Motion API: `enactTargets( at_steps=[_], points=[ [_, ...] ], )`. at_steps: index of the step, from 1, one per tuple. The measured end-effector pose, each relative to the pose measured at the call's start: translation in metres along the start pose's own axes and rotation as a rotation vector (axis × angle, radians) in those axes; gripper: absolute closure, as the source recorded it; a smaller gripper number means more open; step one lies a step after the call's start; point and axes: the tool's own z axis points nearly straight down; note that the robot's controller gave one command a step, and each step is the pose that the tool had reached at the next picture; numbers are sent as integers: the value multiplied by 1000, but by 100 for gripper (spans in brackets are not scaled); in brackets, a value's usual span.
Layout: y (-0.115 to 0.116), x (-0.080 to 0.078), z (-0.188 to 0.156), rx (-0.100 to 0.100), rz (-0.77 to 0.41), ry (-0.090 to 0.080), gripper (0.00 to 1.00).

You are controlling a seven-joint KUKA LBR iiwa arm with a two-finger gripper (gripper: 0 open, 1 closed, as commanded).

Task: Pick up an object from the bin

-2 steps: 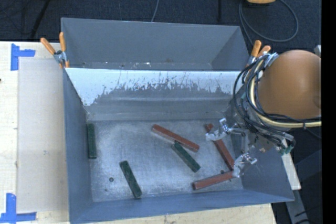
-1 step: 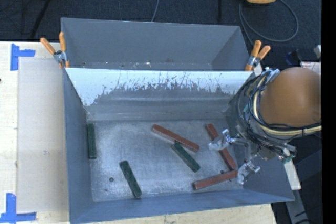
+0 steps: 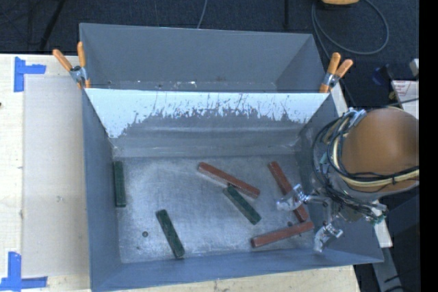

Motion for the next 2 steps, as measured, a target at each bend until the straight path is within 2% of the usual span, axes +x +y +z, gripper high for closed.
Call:
enactTargets(
  at_steps=[1,2],
  points=[
    [3,-7,39,13,-33,-18,0],
    [-61,-34,52,10,-266,-9,100]
  ],
)
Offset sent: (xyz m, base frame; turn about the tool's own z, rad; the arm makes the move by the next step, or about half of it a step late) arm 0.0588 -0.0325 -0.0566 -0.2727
